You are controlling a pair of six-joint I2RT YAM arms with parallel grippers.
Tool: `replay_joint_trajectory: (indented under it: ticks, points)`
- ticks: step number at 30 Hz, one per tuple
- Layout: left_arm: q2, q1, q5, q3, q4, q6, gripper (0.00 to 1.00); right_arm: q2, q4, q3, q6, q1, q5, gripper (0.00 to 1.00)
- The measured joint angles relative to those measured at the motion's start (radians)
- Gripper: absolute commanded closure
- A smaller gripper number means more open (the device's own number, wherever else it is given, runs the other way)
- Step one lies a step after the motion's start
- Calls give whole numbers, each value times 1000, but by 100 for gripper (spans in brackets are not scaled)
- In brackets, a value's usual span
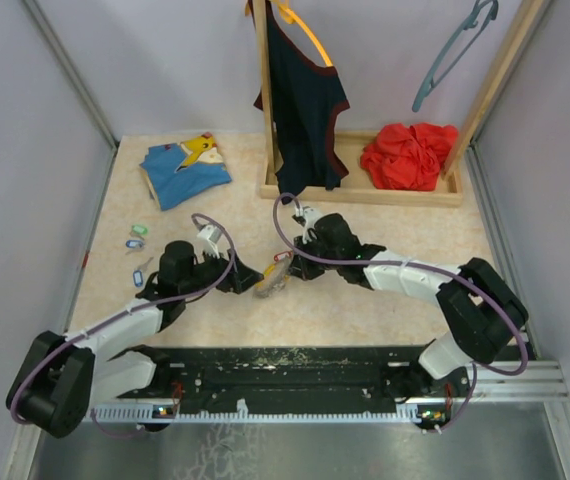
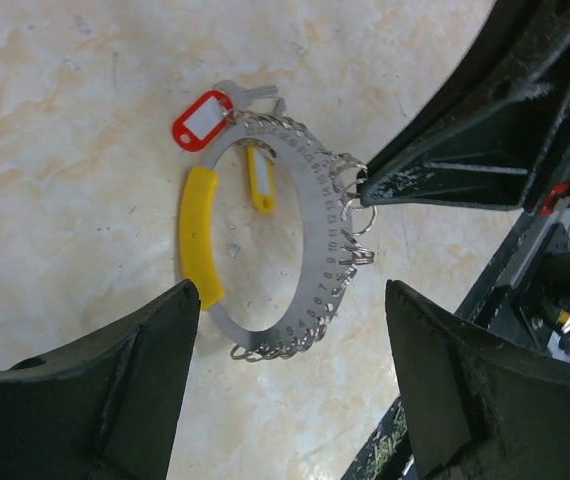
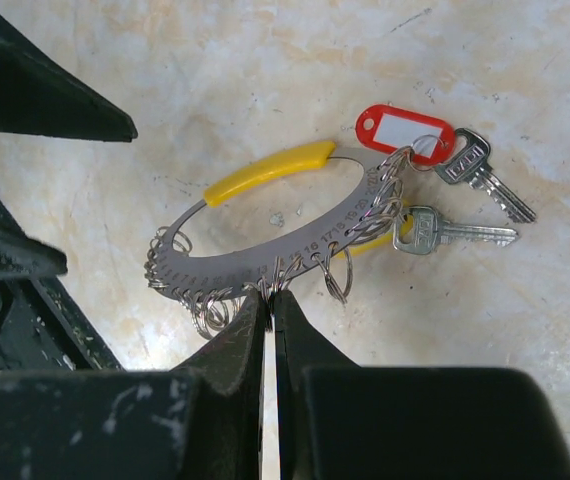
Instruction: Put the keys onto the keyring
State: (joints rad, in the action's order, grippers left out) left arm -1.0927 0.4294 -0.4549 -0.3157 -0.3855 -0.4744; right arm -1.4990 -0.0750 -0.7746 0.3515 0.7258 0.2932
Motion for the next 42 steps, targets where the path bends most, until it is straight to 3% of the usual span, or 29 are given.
replay_joint_trajectory:
  ticks: [12,25,35,42]
  points:
    - [-130,216,81,-127,27,215,32,38,158,-80,1,32,-92,100]
    - [-238,292,108,-180,26,334,42,62,208,-88,13,34,-105,100]
    - [-294,309,115,-201,25,377,79,62,214,-99,17,37,-99,100]
    - [-275,309,123,-197,26,407,87,79,200,-106,3,37,-113,71]
